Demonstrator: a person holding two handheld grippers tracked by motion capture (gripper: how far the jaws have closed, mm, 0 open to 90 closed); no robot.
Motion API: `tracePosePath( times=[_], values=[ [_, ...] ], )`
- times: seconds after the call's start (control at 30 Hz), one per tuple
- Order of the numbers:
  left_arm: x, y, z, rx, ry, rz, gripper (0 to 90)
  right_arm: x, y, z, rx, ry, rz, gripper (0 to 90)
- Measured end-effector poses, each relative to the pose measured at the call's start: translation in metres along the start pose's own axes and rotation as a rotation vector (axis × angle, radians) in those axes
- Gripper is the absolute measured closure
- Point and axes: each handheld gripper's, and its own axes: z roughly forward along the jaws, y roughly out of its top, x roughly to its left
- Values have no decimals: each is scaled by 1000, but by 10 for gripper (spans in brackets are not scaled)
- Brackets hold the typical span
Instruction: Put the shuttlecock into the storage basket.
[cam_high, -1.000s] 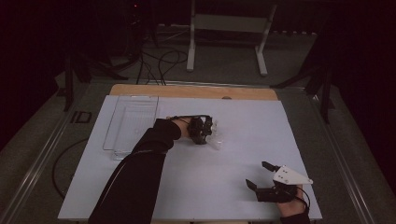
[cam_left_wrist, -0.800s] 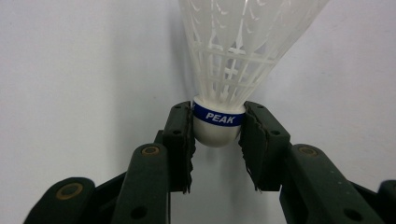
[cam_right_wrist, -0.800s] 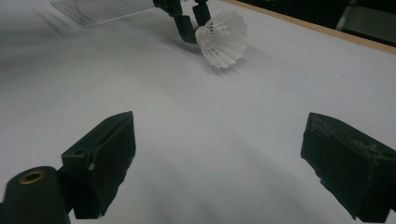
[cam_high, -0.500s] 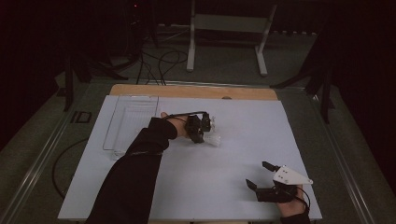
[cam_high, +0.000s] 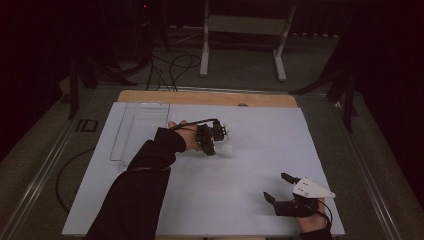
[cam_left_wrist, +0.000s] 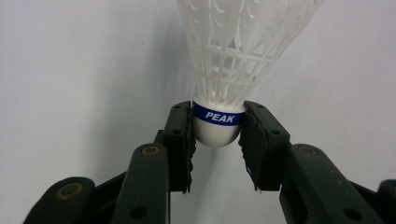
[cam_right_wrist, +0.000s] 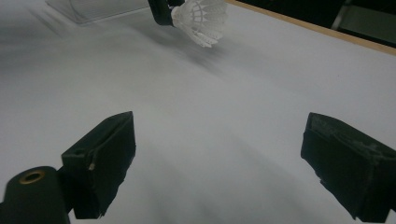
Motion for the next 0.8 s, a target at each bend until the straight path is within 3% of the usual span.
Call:
tracePosePath(
  times=[0.33, 0.47, 0.5, 0.7, 0.73, 0.8],
  values=[
    [-10, -6, -6, 41, -42, -9, 654, 1, 0, 1, 5, 2, -3, 102],
    [-13, -8, -11, 38, -47, -27, 655, 1, 0, 1, 2, 1, -2, 102],
    [-15, -8, -14, 24, -65, -37, 655, 1, 0, 1, 4, 2, -4, 102],
    [-21, -10, -19, 40, -75, -69, 655, 1, 0, 2, 4, 3, -2, 102],
    [-22, -12, -22, 23, -94, -97, 654, 2, 0, 2, 6, 8, -3, 102],
    [-24, -14, -24, 17, -100, -98, 654, 2, 0, 3, 6, 9, -5, 102]
  ],
)
